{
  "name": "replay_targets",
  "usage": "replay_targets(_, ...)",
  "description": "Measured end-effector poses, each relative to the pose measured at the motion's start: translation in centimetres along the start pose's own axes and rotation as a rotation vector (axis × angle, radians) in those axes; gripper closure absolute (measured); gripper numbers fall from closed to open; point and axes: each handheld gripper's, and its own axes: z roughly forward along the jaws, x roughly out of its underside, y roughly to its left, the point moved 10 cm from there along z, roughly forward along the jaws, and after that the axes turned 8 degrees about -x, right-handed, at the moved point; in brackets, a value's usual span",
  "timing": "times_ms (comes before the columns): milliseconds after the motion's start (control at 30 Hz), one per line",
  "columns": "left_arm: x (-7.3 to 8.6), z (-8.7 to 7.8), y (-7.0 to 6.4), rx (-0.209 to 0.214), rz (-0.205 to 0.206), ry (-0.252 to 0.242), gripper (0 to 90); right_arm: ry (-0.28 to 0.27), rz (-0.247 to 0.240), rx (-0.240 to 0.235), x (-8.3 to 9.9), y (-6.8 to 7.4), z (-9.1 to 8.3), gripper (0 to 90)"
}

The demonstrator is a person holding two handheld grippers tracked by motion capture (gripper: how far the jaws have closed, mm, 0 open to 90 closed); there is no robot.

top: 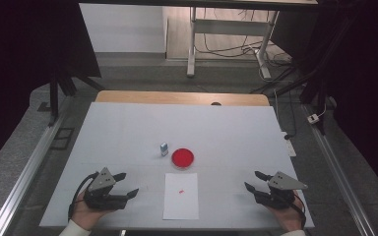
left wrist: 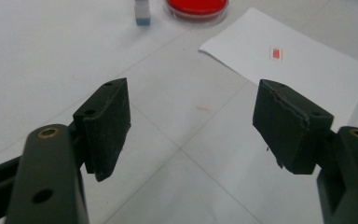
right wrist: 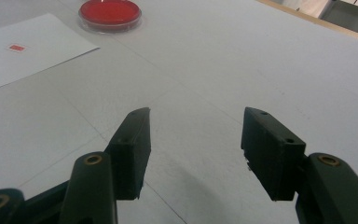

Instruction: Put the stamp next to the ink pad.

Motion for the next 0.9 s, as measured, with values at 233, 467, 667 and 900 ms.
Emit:
replay_targets(233, 0.19, -0.03, 0.08, 0.0, -0.009, -0.002, 27.9, 0.0, -0.007, 0.001, 0.04, -0.32, -0.09, 42.0)
replay_targets(467, 0.35, -0.02, 0.18, -0.002, -0.013, 0.004, 27.9, -0.005, -0.004, 0.009, -0.03, -0.5, -0.21, 42.0)
replay_targets(667, 0.38, 0.0, 0.16, -0.004, -0.014, 0.005, 27.9, -0.002, -0.01, 0.001, -0.02, -0.33, -0.07, 42.0)
replay_targets(900, 0.4, 0.0, 0.19, -0.002, -0.022, 0.005, 27.9, -0.004, -0.01, 0.001, -0.06, -0.33, -0.11, 42.0)
